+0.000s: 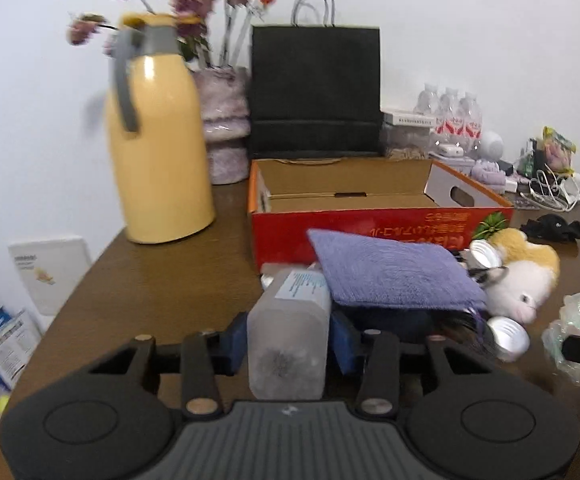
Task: Organize objects
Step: 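Lift the cotton-bud box with the left tool while the right tool lifts the plastic bag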
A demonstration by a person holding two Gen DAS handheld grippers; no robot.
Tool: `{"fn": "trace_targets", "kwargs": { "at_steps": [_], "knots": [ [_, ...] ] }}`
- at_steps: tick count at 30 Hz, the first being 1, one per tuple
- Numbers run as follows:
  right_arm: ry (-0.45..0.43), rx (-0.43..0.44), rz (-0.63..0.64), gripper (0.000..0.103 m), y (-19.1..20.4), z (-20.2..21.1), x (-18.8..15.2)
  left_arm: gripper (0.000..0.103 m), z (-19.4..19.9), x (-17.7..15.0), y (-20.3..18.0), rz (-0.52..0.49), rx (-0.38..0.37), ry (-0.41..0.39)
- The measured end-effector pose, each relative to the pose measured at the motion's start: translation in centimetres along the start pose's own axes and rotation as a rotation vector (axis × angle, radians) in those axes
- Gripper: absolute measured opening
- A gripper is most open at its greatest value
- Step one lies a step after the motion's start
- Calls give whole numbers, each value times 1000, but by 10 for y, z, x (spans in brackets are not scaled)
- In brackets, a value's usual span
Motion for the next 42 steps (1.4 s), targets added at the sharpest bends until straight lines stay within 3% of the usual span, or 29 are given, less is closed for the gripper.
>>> {"fn": "trace_targets", "kwargs": {
  "at_steps": [4, 8, 10, 12, 14, 16, 19, 21, 22, 24, 26, 28, 30, 33, 39, 40, 41, 42],
  "knots": [
    [1, 42, 20, 47, 16, 29, -14, 40, 51, -27, 5, 118, -28, 24],
    [23, 125, 55, 48, 41, 49, -34, 40, 87, -59, 9, 359, -168, 102],
    [45, 152, 54, 49, 49, 52, -42, 39, 90, -77, 3, 413, -249, 161],
    [63, 153, 43, 51, 52, 52, -45, 44, 90, -87, 3, 404, -225, 187],
    [63, 130, 37, 61, 51, 53, -45, 53, 93, -86, 11, 396, -150, 144],
    [60, 106, 42, 63, 50, 57, -46, 60, 95, -85, 17, 393, -105, 121],
    [43, 95, 42, 63, 48, 64, -46, 63, 91, -87, 35, 426, -50, 112],
    [38, 88, 43, 63, 47, 66, -46, 63, 89, -86, 44, 473, -57, 118],
    [37, 83, 44, 63, 47, 66, -46, 64, 90, -83, 44, 459, -62, 113],
    [37, 79, 48, 63, 47, 65, -46, 70, 95, -78, 36, 341, -55, 81],
    [50, 71, 54, 71, 47, 61, -47, 84, 97, -76, 23, 200, -44, 41],
    [54, 62, 61, 81, 47, 60, -48, 86, 96, -75, 8, 77, -49, 25],
    [49, 61, 70, 83, 48, 61, -48, 86, 88, -76, -2, -17, -52, 29],
    [45, 46, 81, 83, 46, 64, -48, 86, 73, -79, -2, -46, -3, 59],
    [35, 56, 58, 62, 40, 70, -47, 84, 58, -81, 6, -31, 8, 122],
    [44, 64, 55, 52, 40, 67, -48, 83, 55, -81, 5, -35, 9, 128],
    [53, 72, 50, 42, 39, 64, -49, 64, 54, -82, 6, -37, 11, 134],
    [51, 74, 42, 41, 38, 63, -49, 63, 53, -82, 5, -39, 6, 136]
  ]
}}
Point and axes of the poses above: each gripper's, at about its wrist camera, not at the fingertips, and z roughly against the way its jaws point, y to its left, x to its top, the point moved 9 cm from there along -z, roughly the way its jaws point, and after that the axes turned 8 degrees about z, right-handed, at the moved point
